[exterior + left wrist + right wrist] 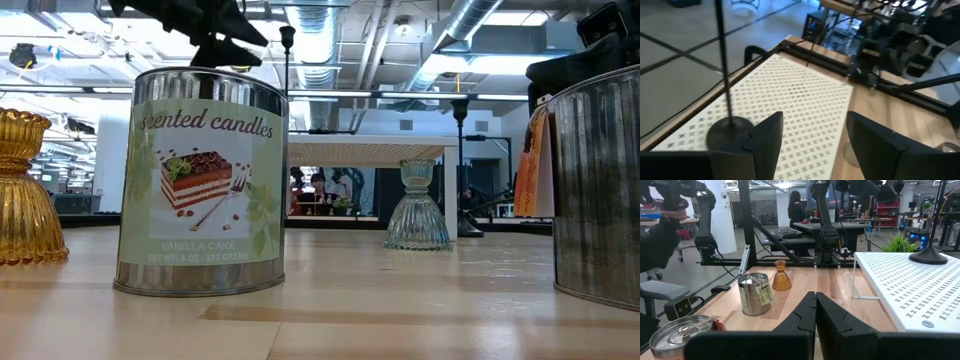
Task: Pick & Place candle stick holders
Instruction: Align the black candle holder with the other black candle holder on the shelf
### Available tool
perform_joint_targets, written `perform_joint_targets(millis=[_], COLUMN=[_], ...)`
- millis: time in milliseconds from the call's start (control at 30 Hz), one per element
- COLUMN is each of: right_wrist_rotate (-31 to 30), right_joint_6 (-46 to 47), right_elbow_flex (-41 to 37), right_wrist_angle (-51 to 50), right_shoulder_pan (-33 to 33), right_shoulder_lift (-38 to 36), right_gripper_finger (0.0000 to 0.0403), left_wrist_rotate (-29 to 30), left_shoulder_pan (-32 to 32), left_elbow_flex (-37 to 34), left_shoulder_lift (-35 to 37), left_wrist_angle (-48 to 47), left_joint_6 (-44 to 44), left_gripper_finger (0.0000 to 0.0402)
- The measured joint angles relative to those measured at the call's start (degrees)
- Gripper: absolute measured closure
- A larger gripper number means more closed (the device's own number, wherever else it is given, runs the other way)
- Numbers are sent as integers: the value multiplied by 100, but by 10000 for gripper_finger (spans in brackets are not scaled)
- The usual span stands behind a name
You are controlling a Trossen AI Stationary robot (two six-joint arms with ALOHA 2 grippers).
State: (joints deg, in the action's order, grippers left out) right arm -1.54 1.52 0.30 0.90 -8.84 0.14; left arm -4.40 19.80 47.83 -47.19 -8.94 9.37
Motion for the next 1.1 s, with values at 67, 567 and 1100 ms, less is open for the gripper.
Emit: perform_joint_targets(millis=[67, 567, 1100], right_wrist_rotate=[2, 0, -15], right_joint_6=[0, 0, 199], right_elbow_flex=[2, 2, 1], right_wrist_angle=[0, 0, 0], right_shoulder_pan=[0, -4, -2], right_shoulder_lift=[2, 0, 2], right_gripper_finger=[403, 403, 403], left_wrist_rotate=[-5, -1508, -1621], left_shoulder_pan=[-6, -314, -2089], left_elbow_flex=[0, 0, 0], left_shoulder_lift=[-8, -87, -75], left_wrist_angle=[-13, 89, 86], left_joint_6=[-4, -739, -1960], left_gripper_finger=[183, 263, 396])
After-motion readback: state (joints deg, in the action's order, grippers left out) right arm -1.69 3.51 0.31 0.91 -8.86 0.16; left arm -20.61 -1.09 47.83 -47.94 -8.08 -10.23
